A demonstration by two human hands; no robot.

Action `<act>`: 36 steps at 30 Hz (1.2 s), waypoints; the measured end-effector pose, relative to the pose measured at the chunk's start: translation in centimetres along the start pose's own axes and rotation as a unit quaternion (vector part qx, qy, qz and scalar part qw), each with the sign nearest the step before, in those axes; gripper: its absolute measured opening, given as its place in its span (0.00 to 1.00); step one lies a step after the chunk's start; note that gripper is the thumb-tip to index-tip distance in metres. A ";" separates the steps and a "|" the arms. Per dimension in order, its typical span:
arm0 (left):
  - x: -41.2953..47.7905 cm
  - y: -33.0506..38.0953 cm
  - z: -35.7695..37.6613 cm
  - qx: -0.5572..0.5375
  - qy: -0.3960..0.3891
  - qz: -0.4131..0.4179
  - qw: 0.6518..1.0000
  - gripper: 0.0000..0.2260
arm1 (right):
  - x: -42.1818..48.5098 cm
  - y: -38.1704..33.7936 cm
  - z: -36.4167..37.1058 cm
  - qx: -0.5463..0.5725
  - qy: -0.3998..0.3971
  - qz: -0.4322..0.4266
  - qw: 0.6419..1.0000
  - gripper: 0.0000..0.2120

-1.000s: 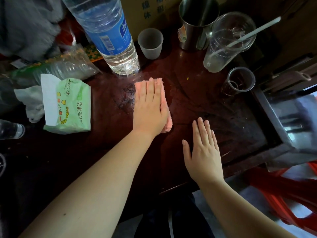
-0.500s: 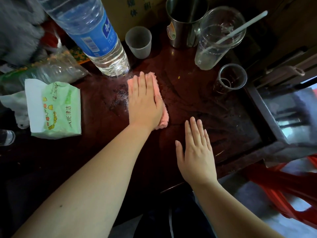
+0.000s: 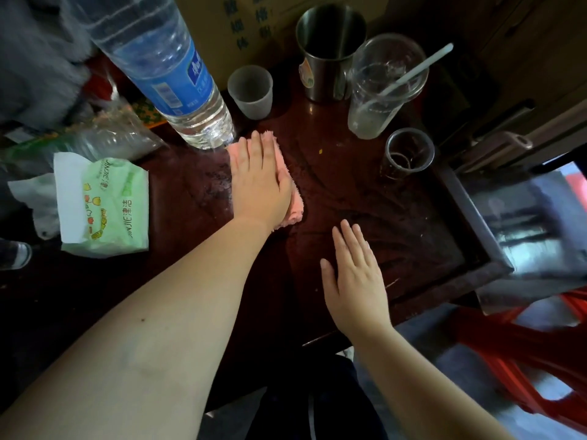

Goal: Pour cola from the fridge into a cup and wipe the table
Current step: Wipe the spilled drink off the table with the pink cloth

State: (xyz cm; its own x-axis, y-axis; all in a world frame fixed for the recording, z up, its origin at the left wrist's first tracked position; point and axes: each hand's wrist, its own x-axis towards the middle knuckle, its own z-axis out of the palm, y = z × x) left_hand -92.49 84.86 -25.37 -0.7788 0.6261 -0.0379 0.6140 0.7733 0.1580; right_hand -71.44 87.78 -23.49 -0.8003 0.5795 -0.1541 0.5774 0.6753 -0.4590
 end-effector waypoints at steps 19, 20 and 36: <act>-4.0 0.8 0.0 -0.004 -0.043 0.230 0.972 0.28 | 1.0 5.5 -1.8 0.000 0.030 -0.090 0.995 0.20; -4.3 1.0 0.0 -0.004 -0.048 0.222 0.974 0.28 | 1.0 5.5 -1.9 0.000 0.030 -0.090 0.995 0.21; 1.0 4.6 0.8 0.010 0.001 0.096 0.995 0.28 | 1.1 5.6 -2.0 -0.002 0.022 -0.098 0.995 0.22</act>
State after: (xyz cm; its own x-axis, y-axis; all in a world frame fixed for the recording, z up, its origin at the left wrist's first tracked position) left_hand -90.36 89.10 -25.43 -0.6469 0.7625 -0.0072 0.7540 0.6411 0.1434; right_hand -68.76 93.07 -24.52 -0.8893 0.4568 -0.0231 0.4122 0.7785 -0.4734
